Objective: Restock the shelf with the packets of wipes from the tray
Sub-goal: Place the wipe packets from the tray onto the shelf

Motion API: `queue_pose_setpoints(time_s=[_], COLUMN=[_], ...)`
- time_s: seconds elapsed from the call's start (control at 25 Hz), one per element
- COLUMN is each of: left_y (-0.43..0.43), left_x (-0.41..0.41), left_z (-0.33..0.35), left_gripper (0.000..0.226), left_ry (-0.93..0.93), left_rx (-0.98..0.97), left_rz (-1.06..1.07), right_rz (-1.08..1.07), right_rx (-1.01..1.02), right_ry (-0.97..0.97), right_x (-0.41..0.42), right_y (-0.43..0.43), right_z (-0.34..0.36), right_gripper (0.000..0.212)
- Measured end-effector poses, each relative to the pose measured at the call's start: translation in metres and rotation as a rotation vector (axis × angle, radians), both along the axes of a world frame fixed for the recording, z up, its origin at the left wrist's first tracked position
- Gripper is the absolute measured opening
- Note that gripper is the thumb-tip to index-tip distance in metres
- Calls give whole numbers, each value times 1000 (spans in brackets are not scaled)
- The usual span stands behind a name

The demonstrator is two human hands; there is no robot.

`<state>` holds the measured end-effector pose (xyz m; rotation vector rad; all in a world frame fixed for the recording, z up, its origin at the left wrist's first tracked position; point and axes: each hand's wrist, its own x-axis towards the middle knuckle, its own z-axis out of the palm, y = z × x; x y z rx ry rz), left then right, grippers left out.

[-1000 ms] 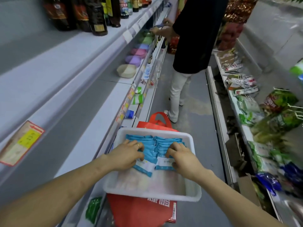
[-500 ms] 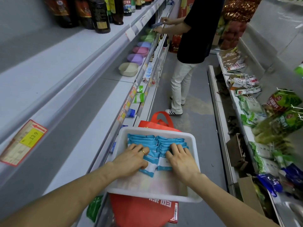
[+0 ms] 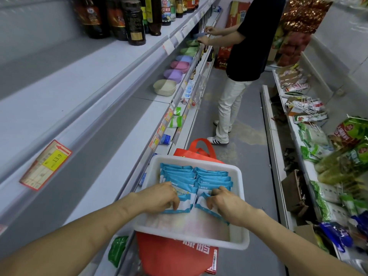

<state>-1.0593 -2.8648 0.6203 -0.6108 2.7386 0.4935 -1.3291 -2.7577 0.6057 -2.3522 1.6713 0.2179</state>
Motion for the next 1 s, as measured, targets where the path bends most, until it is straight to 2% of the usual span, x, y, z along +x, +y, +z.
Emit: queue_pose_setpoints(time_s=[0.28, 0.48, 0.68, 1.0], left_y=[3, -10, -35, -48], left_x=[-13, -18, -13, 30], left_z=[46, 94, 164, 302], left_gripper=[28, 30, 27, 25], left_ry=[58, 13, -2, 46], left_rx=[-4, -36, -158, -306], left_rz=[56, 113, 171, 339], right_rz=[54, 32, 113, 275], right_rx=[35, 37, 0, -165], right_ry=[-55, -96, -140, -108], right_x=[-3, -9, -10, 30], right_y=[-5, -36, -88, -164], right_z=[22, 58, 137, 291], right_gripper=[45, 49, 43, 46])
